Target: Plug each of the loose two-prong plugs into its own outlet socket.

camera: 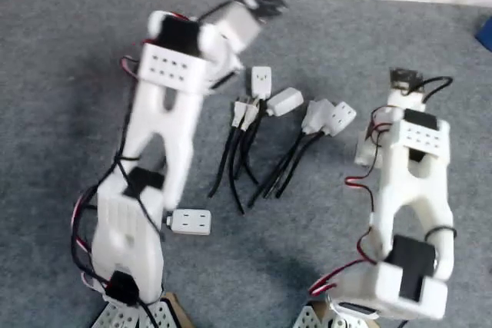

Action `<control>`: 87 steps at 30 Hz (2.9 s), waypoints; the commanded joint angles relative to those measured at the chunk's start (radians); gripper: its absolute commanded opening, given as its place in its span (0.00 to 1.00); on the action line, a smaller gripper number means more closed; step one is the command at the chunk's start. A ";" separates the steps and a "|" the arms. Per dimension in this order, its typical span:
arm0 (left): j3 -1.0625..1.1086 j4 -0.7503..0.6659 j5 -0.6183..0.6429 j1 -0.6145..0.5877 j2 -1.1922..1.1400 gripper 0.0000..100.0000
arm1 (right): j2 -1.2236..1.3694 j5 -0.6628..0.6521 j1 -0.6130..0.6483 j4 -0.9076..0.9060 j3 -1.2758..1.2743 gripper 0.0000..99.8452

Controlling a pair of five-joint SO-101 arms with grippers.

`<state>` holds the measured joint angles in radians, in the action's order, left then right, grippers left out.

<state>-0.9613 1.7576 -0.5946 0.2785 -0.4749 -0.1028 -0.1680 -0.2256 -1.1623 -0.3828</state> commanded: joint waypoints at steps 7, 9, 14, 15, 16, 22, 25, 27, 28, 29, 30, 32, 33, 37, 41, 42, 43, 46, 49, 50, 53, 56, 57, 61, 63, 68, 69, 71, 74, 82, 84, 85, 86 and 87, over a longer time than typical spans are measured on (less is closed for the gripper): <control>0.499 0.014 0.071 0.275 0.191 0.00 | -0.280 -0.170 -0.318 -0.065 -0.070 0.21; 0.561 -0.031 0.071 0.328 0.174 0.00 | -0.303 -0.196 -0.360 -0.027 -0.156 0.21; 0.610 -0.118 0.074 0.455 0.119 0.00 | -0.366 -0.221 -0.366 0.053 -0.355 0.21; 0.607 -0.124 0.075 0.475 0.108 0.00 | -0.381 -0.221 -0.366 0.059 -0.380 0.21; 0.596 -0.135 0.077 0.495 0.097 0.00 | -0.397 -0.221 -0.366 0.064 -0.395 0.21; 0.433 -0.178 0.327 0.506 0.016 0.00 | -0.449 -0.215 -0.366 0.068 -0.447 0.21; 0.372 -0.173 0.382 0.503 -0.047 0.01 | -0.450 -0.215 -0.366 0.068 -0.452 0.21; 0.352 -0.173 0.402 0.503 -0.091 0.01 | -0.450 -0.215 -0.366 0.068 -0.452 0.21; 0.346 -0.173 0.408 0.504 -0.107 0.01 | -0.450 -0.213 -0.366 0.068 -0.452 0.21; 0.338 -0.173 0.410 0.503 -0.119 0.04 | -0.450 -0.213 -0.364 0.068 -0.452 0.21; 0.329 -0.173 0.410 0.499 -0.130 0.07 | -0.450 -0.213 -0.364 0.068 -0.452 0.21; 0.309 -0.164 0.404 0.489 -0.137 0.16 | -0.450 -0.213 -0.364 0.068 -0.452 0.21; 0.297 -0.143 0.400 0.483 -0.137 0.20 | -0.450 -0.213 -0.364 0.068 -0.452 0.21; 0.182 -0.052 0.342 0.456 -0.136 0.23 | -0.450 -0.213 -0.320 0.062 -0.453 0.21; 0.038 0.002 0.345 0.418 -0.136 0.23 | -0.455 -0.213 -0.269 0.061 -0.476 0.21; -0.001 0.003 0.347 0.389 -0.131 0.23 | -0.455 -0.213 -0.254 0.061 -0.479 0.21; -0.039 0.003 0.350 0.351 -0.122 0.23 | -0.453 -0.212 -0.236 0.059 -0.479 0.21; -0.110 0.003 0.482 0.194 -0.093 0.23 | -0.449 -0.153 -0.166 0.021 -0.470 0.21; -0.105 0.008 0.640 0.021 -0.084 0.23 | -0.452 -0.089 -0.033 -0.044 -0.447 0.21; -0.088 0.008 0.664 -0.031 -0.084 0.23 | -0.449 -0.060 0.024 -0.073 -0.427 0.21; 0.001 0.008 0.649 -0.142 -0.084 0.23 | -0.449 0.041 0.171 -0.154 -0.357 0.21; 0.113 0.008 0.585 -0.209 -0.081 0.23 | -0.447 0.164 0.263 -0.193 -0.288 0.21; 0.148 0.008 0.552 -0.225 -0.077 0.23 | -0.447 0.180 0.278 -0.189 -0.277 0.21; 0.285 0.008 0.402 -0.298 -0.074 0.23 | -0.447 0.247 0.341 -0.104 -0.285 0.21; 0.340 0.006 0.356 -0.331 -0.074 0.23 | -0.447 0.311 0.377 -0.042 -0.348 0.21; 0.403 0.002 0.345 -0.351 -0.081 0.23 | -0.449 0.450 0.440 0.197 -0.545 0.19; 0.403 0.002 0.345 -0.351 -0.082 0.23 | -0.449 0.459 0.446 0.217 -0.576 0.17; 0.403 -0.005 0.362 -0.351 -0.084 0.23 | -0.449 0.459 0.449 0.255 -0.604 0.11; 0.403 -0.014 0.394 -0.366 -0.081 0.23 | -0.449 0.457 0.453 0.315 -0.611 0.08; 0.397 -0.046 0.400 -0.423 -0.076 0.23 | -0.449 0.457 0.453 0.317 -0.657 0.17; 0.375 -0.063 0.402 -0.438 -0.076 0.23 | -0.450 0.457 0.453 0.300 -0.659 0.18; 0.358 -0.064 0.402 -0.446 -0.077 0.23 | -0.450 0.462 0.453 0.285 -0.656 0.18; 0.346 -0.066 0.402 -0.452 -0.077 0.23 | -0.456 0.465 0.460 0.274 -0.656 0.18; 0.334 -0.068 0.402 -0.456 -0.077 0.23 | -0.460 0.470 0.478 0.266 -0.656 0.18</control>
<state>-0.5746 1.7024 -0.2018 -0.1557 -0.6145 -0.5247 0.2831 0.2225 -0.8723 -1.0457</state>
